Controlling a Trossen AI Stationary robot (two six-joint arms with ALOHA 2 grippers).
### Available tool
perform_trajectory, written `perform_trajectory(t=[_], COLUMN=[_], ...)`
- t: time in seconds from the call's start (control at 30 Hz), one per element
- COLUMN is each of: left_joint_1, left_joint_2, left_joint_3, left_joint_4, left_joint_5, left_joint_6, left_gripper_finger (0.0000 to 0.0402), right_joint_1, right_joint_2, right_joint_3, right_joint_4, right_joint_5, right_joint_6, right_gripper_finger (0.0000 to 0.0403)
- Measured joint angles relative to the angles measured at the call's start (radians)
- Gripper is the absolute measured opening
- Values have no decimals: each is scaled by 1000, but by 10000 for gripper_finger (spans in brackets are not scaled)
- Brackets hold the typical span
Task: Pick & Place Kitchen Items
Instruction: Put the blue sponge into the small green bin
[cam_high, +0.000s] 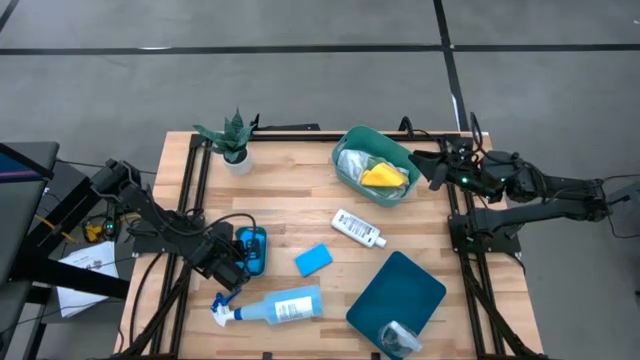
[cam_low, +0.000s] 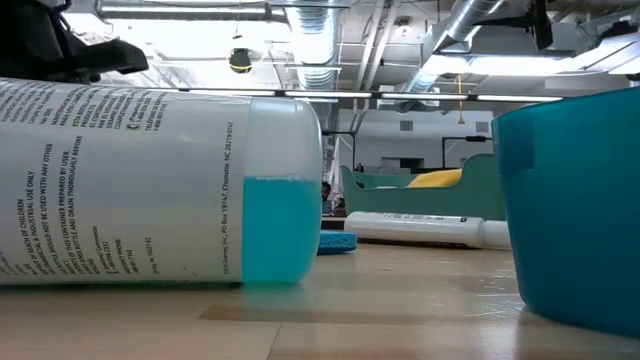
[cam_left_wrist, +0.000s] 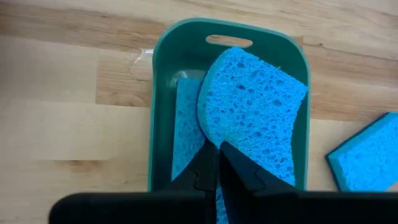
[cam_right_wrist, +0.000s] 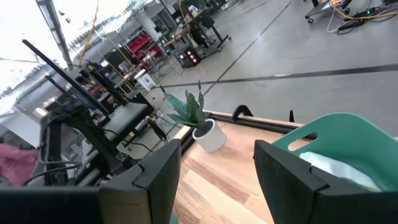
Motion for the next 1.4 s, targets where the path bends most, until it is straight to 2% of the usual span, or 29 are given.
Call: perform_trajectory(t=[1.17,1.4], left_joint_1=[11,11], left_joint_2=[4,4], left_joint_3=[0,0], left_joint_4=[17,48], left_joint_5=[1,-11], left_joint_6=[19,25], left_gripper_finger=[6,25], right_joint_1=[0,0], right_joint_2=[23,23], right_joint_3=[-1,0], right_joint_4=[2,2], right_joint_5=[0,0], right_joint_6=[-9,-20], right_gripper_finger=[195,195])
